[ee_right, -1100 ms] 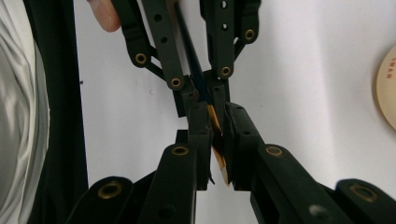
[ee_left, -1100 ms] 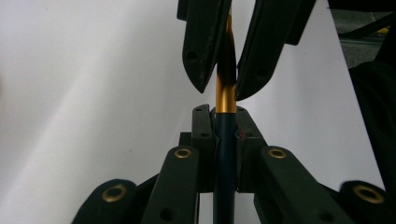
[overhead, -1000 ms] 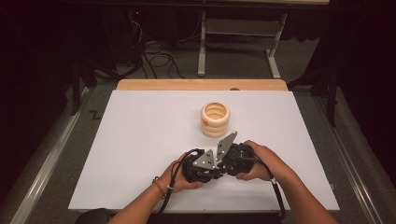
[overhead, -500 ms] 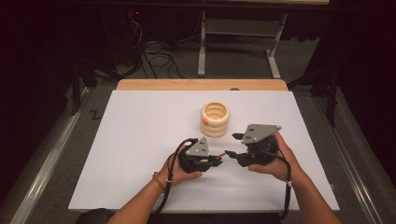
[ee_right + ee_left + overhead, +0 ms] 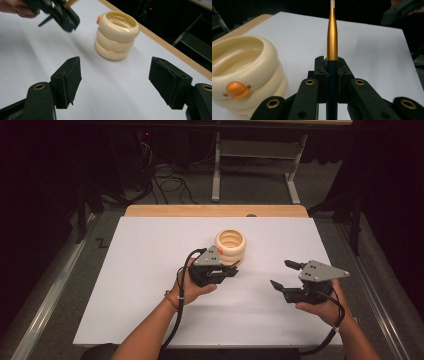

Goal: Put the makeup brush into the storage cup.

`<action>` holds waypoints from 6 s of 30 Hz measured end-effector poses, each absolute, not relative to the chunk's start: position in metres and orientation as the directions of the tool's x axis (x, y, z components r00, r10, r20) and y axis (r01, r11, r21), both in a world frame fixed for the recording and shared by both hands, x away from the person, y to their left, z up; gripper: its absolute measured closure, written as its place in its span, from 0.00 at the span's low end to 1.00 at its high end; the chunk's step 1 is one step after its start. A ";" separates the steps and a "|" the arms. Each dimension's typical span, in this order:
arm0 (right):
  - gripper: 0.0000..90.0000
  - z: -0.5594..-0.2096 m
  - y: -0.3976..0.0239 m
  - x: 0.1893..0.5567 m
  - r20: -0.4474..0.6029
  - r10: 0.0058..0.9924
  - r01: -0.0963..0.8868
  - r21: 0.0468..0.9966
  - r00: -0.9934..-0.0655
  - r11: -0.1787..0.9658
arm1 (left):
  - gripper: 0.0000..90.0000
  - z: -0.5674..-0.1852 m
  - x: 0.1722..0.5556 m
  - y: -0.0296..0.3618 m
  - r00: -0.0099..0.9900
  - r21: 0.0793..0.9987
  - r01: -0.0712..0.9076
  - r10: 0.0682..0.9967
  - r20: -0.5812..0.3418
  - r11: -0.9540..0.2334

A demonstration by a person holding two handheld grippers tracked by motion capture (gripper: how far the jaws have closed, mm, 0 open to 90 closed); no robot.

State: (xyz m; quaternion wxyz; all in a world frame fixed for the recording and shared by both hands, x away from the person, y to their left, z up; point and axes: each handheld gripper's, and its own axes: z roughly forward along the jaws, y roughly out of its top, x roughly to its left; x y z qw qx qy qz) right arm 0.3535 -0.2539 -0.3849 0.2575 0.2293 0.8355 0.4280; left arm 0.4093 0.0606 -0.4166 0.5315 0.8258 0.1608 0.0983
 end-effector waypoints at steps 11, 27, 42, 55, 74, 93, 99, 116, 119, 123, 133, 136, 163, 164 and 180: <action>0.28 -0.413 -0.277 0.341 -0.199 0.640 0.188 0.855 -0.742 0.484 | 0.92 -0.396 0.439 0.055 0.922 0.925 0.158 0.386 -0.013 -0.346; 0.30 -0.436 -0.296 0.331 -0.180 0.686 0.177 0.892 -0.705 0.417 | 0.92 -0.369 0.484 0.028 0.897 0.932 0.129 0.441 0.036 -0.338; 0.31 -0.433 -0.309 0.331 -0.174 0.707 0.162 0.910 -0.685 0.382 | 0.92 -0.371 0.521 0.016 0.853 0.935 0.172 0.522 0.017 -0.311; 0.32 -0.435 -0.312 0.331 -0.187 0.700 0.155 0.906 -0.689 0.394 | 0.92 -0.385 0.545 0.005 0.831 0.923 0.195 0.555 0.023 -0.330; 0.33 -0.437 -0.308 0.331 -0.188 0.693 0.179 0.889 -0.696 0.421 | 0.92 -0.392 0.549 0.018 0.832 0.915 0.219 0.555 0.007 -0.338; 0.33 -0.439 -0.305 0.330 -0.177 0.686 0.196 0.882 -0.706 0.429 | 0.91 -0.408 0.547 0.019 0.850 0.900 0.232 0.527 -0.003 -0.369; 0.33 -0.439 -0.304 0.331 -0.182 0.684 0.192 0.881 -0.706 0.432 | 0.91 -0.409 0.544 0.021 0.852 0.900 0.233 0.524 -0.006 -0.369; 0.33 -0.440 -0.302 0.331 -0.186 0.677 0.189 0.877 -0.712 0.441 | 0.91 -0.411 0.540 0.022 0.846 0.902 0.228 0.533 0.002 -0.366; 0.34 -0.439 -0.303 0.331 -0.159 0.686 0.205 0.886 -0.710 0.417 | 0.91 -0.410 0.540 0.022 0.848 0.901 0.225 0.530 0.007 -0.371; 0.34 -0.439 -0.305 0.332 -0.154 0.690 0.208 0.888 -0.707 0.411 | 0.91 -0.411 0.540 0.021 0.850 0.901 0.222 0.526 0.008 -0.372; 0.33 -0.439 -0.305 0.333 -0.147 0.689 0.209 0.890 -0.710 0.405 | 0.84 -0.410 0.539 0.020 0.842 0.900 0.220 0.539 0.020 -0.377; 0.33 -0.440 -0.305 0.333 -0.149 0.689 0.209 0.888 -0.710 0.409 | 0.77 -0.408 0.537 0.020 0.845 0.897 0.213 0.533 0.029 -0.387; 0.32 -0.444 -0.299 0.332 -0.186 0.694 0.207 0.873 -0.695 0.442 | 0.25 -0.382 0.502 0.044 0.783 0.879 0.159 0.600 0.165 -0.450; 0.32 -0.445 -0.299 0.332 -0.184 0.694 0.207 0.874 -0.696 0.440 | 0.24 -0.381 0.500 0.044 0.782 0.878 0.155 0.599 0.171 -0.452; 0.32 -0.446 -0.297 0.333 -0.181 0.693 0.212 0.872 -0.698 0.442 | 0.20 -0.374 0.476 0.062 0.771 0.855 0.138 0.596 0.224 -0.499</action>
